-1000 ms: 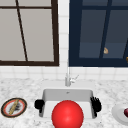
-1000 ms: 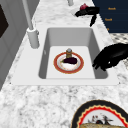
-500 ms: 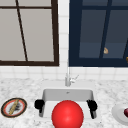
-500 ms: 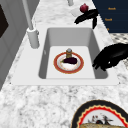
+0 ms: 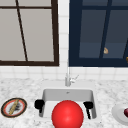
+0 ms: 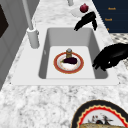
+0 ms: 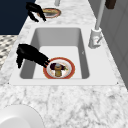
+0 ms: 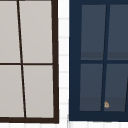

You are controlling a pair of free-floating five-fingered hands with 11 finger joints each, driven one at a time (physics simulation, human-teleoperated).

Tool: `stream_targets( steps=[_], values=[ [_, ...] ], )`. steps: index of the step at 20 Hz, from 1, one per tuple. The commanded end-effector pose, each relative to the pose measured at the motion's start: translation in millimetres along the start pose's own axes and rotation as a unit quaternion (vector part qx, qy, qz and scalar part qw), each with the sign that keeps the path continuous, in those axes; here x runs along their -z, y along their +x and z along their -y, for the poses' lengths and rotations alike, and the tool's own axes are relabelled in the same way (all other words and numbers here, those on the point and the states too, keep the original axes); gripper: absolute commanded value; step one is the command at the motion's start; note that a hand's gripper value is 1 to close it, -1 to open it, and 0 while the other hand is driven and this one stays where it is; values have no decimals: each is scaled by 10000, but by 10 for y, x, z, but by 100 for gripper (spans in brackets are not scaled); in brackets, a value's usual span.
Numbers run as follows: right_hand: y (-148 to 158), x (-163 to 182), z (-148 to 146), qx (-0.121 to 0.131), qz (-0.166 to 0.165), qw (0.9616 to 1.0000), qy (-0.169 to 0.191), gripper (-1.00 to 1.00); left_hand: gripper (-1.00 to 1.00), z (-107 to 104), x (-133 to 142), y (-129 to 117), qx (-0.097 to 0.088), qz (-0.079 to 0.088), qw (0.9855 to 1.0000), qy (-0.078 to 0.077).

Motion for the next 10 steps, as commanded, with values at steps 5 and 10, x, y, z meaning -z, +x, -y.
stream_targets(
  steps=[5,10],
  values=[
    [241,172,225,-125,-101,9935,1127,-100,0,0,0,0,0,0,10000,0],
    [406,436,338,-134,-175,9915,1282,-100,0,0,0,0,0,0,10000,0]
  ],
)
